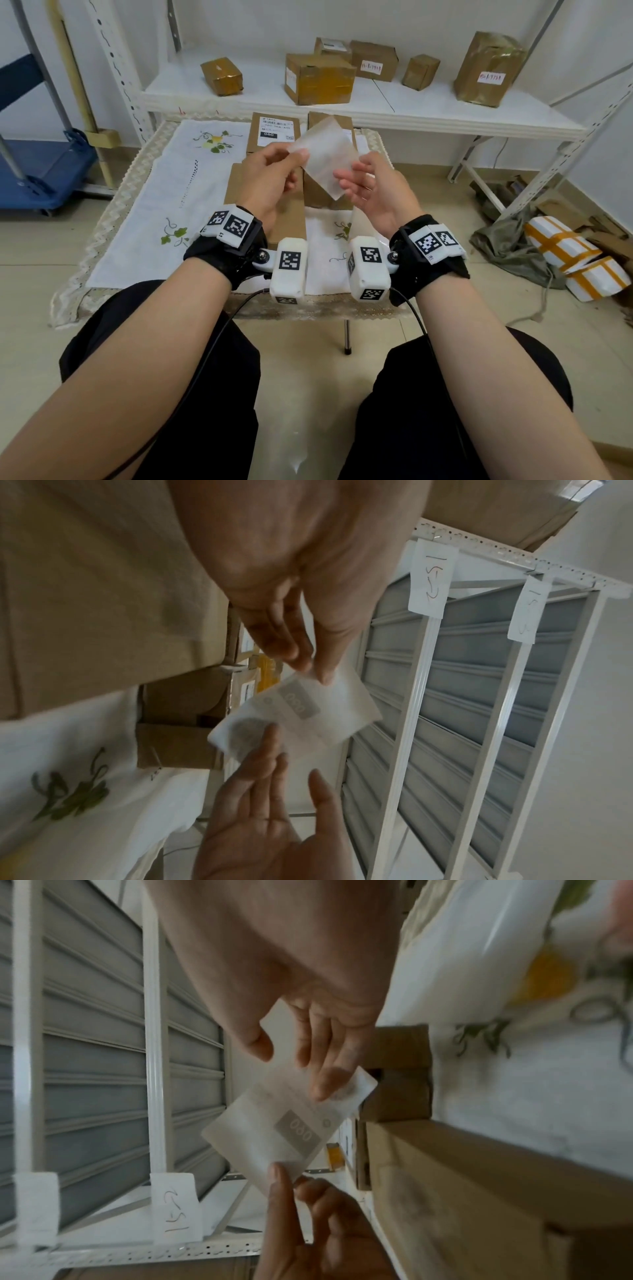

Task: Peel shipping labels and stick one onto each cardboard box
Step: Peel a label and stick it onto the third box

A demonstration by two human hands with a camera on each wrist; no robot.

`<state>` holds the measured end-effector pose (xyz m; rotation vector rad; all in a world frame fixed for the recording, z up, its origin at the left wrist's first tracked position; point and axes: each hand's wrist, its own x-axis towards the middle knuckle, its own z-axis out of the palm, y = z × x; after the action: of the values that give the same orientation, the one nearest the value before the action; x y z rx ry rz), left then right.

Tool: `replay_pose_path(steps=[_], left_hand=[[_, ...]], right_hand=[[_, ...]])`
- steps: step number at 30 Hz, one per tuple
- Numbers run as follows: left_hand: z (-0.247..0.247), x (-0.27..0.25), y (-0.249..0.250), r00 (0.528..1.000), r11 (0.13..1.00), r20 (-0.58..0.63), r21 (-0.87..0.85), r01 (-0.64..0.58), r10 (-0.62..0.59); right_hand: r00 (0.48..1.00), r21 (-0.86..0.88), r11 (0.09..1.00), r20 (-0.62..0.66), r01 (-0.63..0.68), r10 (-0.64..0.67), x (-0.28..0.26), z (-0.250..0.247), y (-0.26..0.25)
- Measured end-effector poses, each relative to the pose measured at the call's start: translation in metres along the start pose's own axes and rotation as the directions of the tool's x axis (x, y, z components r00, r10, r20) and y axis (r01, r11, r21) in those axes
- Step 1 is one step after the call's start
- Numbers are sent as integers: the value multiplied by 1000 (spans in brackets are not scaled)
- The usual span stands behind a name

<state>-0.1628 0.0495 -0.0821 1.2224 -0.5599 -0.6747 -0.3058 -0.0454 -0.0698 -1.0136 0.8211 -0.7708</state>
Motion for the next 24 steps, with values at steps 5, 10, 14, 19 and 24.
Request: replay_pose_path(steps=[5, 10, 14, 19, 24], left_hand=[[-18, 0, 8, 988, 996, 128, -8, -91, 91], [-37, -1, 12, 966, 982, 220, 98, -160, 136], [-49, 0, 15, 954, 953, 253, 215, -215, 159], [-55, -3, 17, 964, 951, 243, 259, -169, 105], [-66, 5, 14, 997, 980, 67, 201, 12, -26]], right_hand=[[996, 176, 984, 84, -11, -4, 3, 16, -3], [992, 127, 992, 118, 20, -35, 4, 27, 1], [994, 63, 998, 105, 30, -37, 6, 34, 6], [992, 84, 993, 88, 88, -95, 11, 47, 14], [990, 41, 996, 119, 77, -81, 14, 56, 21]])
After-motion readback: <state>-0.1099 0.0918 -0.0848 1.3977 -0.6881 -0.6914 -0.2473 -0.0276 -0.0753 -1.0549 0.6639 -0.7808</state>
